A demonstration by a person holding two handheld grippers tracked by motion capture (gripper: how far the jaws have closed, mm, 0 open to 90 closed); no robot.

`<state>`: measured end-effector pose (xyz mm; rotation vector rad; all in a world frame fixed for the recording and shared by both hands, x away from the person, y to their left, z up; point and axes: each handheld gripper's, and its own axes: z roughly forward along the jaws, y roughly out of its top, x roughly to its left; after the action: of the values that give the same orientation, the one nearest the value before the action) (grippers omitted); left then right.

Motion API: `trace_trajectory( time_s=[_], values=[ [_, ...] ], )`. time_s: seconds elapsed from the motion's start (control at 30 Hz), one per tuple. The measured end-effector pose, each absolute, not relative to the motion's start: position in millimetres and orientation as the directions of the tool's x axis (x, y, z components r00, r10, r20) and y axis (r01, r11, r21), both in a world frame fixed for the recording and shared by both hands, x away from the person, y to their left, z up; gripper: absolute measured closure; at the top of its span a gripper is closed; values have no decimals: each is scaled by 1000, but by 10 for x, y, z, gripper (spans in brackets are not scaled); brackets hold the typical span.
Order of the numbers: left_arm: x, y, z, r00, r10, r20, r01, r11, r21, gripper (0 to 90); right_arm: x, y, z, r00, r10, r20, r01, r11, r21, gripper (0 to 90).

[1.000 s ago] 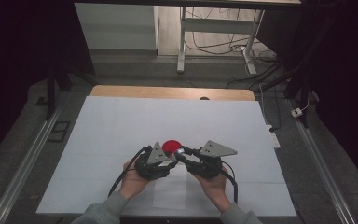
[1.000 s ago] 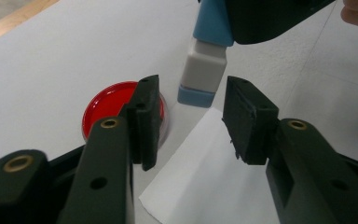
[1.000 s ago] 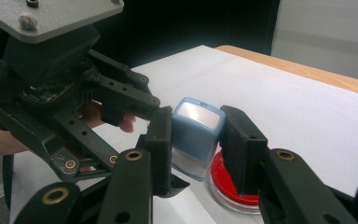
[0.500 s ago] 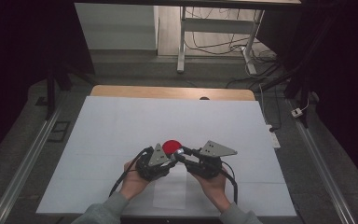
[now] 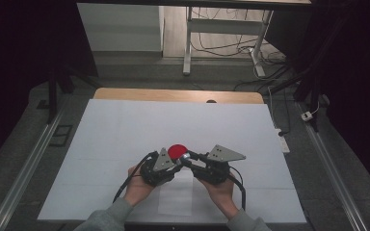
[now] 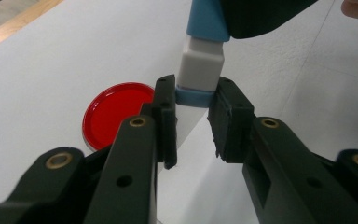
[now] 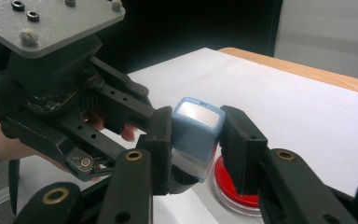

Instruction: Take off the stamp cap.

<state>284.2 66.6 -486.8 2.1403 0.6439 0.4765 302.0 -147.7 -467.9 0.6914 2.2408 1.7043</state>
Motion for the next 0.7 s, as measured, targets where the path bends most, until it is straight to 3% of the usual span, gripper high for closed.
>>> trace_trajectory(
  time_s=[0.7],
  values=[
    [2810, 631, -4889, 789, 578, 209, 236, -599, 766, 747, 3017, -1491, -4680, -845, 518, 128, 249, 170, 954, 662]
  ],
)
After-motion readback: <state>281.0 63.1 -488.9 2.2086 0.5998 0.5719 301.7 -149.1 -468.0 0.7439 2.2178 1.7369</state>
